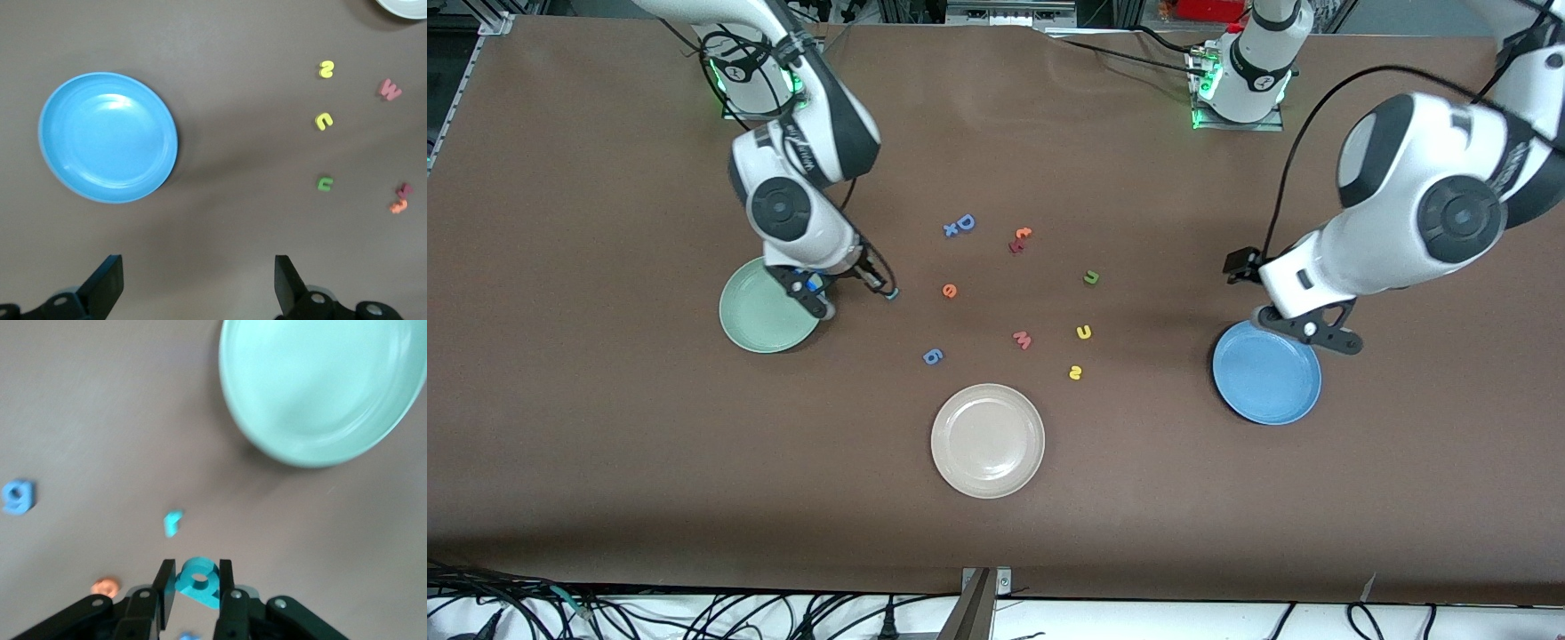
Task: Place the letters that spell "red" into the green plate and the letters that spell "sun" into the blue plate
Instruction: 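Drop the p on the green plate while the left gripper reaches letters, then grasp the yellow u with the left gripper while the right gripper returns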
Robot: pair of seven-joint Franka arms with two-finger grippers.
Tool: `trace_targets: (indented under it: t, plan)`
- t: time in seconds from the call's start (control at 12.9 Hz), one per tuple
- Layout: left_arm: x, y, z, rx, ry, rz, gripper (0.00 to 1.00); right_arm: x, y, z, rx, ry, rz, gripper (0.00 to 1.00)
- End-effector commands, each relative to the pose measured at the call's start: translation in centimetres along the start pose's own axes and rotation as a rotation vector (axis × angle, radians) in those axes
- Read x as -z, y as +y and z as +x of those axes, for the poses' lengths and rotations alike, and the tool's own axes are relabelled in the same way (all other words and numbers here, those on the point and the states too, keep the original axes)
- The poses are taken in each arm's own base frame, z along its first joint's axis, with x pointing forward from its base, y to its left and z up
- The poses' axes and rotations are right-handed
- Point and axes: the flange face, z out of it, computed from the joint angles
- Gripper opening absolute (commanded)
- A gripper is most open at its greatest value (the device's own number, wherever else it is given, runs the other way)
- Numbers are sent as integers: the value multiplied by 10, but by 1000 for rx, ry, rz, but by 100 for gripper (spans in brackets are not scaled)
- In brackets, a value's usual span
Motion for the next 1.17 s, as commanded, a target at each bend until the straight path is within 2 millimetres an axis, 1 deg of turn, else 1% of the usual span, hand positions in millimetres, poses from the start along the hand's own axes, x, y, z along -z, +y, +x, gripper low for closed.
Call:
trace_targets:
  t: [0.0,0.16,0.23,0.31,0.47,0.54,0.62,0.7,0.78,0.85,0.93,1.09]
  plan:
    - [-28,25,20,-6,-4,-22,100,17,36,41,95,-33,-37,8]
    - [-46,36,30,-20,6,-28,100,18,63,76,164,-57,-65,8]
    - [-55,41,35,-26,11,-30,100,16,77,93,200,-66,-72,9]
    - [-63,51,39,-20,18,-29,100,9,91,110,242,-78,-80,9]
    - [-81,77,47,6,27,-27,100,-11,115,127,311,-102,-96,9]
    - [-92,81,51,8,33,-29,100,-22,121,131,328,-103,-98,9]
    - [-107,87,54,-1,39,-29,100,-34,124,132,340,-93,-95,9]
    - [-119,87,56,-1,59,-31,100,-47,126,134,342,-72,-86,9]
    - [-135,93,56,-7,64,-31,100,-55,124,138,345,-43,-74,10]
    - [-146,95,57,-10,73,-32,100,-67,121,143,356,-28,-76,10]
    - [-160,98,57,-13,85,-33,100,-70,122,147,367,-17,-71,10]
    - [-187,119,61,-7,109,-37,100,-80,124,152,388,-19,-80,10]
